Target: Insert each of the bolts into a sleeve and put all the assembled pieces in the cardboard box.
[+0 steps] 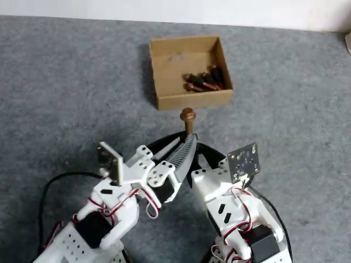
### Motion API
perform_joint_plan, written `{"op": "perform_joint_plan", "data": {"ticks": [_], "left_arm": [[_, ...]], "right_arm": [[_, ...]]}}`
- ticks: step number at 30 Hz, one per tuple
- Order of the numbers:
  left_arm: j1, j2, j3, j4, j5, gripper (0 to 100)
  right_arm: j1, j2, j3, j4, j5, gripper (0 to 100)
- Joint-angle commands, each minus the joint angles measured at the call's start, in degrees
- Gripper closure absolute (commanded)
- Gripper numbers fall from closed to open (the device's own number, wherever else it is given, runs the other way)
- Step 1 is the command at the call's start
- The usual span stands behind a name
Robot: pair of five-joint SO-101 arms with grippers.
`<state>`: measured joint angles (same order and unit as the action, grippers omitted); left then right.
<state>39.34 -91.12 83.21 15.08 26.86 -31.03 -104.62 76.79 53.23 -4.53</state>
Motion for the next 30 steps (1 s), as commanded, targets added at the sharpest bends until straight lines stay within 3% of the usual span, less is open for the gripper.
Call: {"op": "perform_joint_plan", "data": {"ticks": [1, 30], "left_arm": [[0.84, -0.57, -0.13, -1.58, 0.44, 100], [0.66, -0.48, 1.89, -1.41, 0.44, 100]], "right_arm": [[-0.48, -0.48, -2.68, -1.45, 3.6, 99.4], [-1.8, -0.48, -3.3, 1.36, 4.48, 99.4]]}}
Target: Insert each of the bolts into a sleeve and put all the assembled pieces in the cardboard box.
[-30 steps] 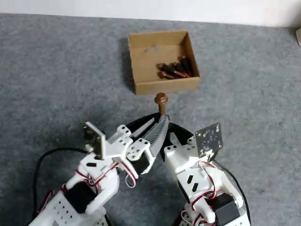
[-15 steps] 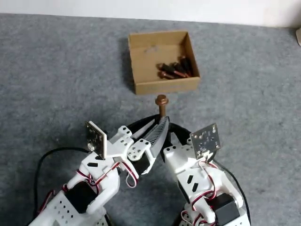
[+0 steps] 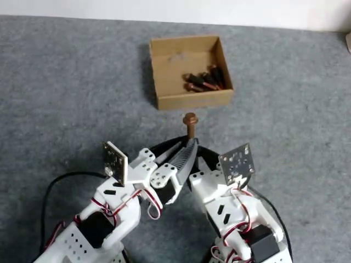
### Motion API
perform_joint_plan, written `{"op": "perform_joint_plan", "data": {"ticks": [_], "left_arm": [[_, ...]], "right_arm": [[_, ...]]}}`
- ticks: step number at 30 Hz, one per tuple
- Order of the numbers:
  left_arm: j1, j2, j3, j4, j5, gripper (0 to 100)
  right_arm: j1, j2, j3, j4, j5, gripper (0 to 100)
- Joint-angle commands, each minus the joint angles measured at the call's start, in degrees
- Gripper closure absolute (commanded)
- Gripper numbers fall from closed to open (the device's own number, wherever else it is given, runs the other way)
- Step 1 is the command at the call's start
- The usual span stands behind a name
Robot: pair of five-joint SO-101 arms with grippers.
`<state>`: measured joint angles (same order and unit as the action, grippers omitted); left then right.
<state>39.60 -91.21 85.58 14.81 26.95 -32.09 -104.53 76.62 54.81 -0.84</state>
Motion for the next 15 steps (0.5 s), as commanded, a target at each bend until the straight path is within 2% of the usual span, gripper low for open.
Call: {"op": "perform_joint_plan", "data": {"ticks": [1, 15], "left_arm": [[0.4, -0.4, -0.48, -1.14, 0.35, 100], [0.31, -0.4, 0.57, -1.32, 0.26, 100]], "right_arm": [[-0.75, -0.66, -3.3, -0.22, 0.88, 99.4], [-0.66, -0.66, -6.55, -0.04, 0.88, 99.4]]}}
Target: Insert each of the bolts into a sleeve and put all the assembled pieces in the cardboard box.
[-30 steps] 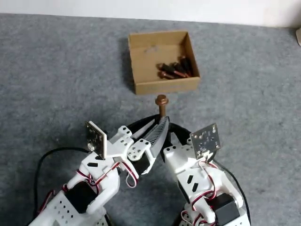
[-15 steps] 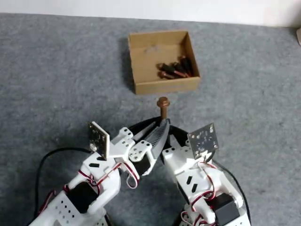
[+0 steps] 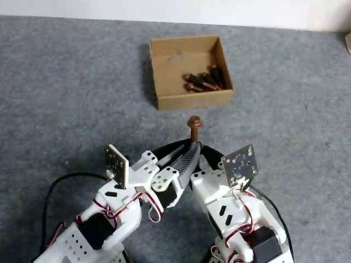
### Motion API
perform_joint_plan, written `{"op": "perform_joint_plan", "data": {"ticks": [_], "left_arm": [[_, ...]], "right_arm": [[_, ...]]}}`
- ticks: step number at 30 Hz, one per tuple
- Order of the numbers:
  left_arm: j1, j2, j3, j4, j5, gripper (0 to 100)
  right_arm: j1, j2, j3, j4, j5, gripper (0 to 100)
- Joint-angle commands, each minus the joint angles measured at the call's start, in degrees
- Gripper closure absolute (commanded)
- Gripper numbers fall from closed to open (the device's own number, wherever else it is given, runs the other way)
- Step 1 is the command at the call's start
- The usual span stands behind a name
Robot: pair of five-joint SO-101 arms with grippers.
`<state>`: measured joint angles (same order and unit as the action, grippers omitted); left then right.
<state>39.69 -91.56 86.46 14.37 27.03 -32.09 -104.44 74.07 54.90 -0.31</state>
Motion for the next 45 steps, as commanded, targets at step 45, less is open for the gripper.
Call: {"op": "perform_joint_plan", "data": {"ticks": [45], "left_arm": [[-6.73, 18.15, -15.43, 8.26, 2.29, 82]], "right_arm": [[9.98, -0.13, 0.22, 0.22, -2.29, 99.4]]}}
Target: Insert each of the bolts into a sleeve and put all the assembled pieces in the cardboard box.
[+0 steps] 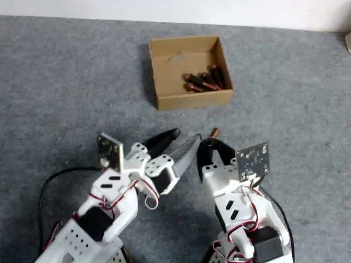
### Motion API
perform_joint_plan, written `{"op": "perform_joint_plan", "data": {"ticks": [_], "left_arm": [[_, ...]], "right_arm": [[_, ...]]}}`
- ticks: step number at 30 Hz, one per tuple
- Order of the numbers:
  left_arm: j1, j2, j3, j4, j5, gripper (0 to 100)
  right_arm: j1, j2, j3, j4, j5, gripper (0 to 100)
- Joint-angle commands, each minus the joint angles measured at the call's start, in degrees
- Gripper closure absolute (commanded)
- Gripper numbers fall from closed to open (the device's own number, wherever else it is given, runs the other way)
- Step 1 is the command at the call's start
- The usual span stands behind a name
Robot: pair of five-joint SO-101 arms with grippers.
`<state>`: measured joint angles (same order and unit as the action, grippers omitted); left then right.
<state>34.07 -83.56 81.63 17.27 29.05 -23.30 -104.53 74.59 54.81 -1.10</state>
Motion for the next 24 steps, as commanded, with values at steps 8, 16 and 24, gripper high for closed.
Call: {"op": "perform_joint_plan", "data": {"ticks": [8, 16, 24], "left_arm": [[-1.45, 49.8, -37.49, 18.99, 0.0, 81], [-1.45, 64.31, -44.18, 18.9, 0.0, 81], [-0.92, 69.85, -44.88, 18.2, 0.0, 81]], "right_arm": [[8.48, -0.57, -3.3, 6.64, -1.58, 99.4], [14.11, -0.57, -3.03, 9.36, -1.32, 99.4], [16.66, -0.57, 2.77, 8.66, 0.18, 99.4]]}}
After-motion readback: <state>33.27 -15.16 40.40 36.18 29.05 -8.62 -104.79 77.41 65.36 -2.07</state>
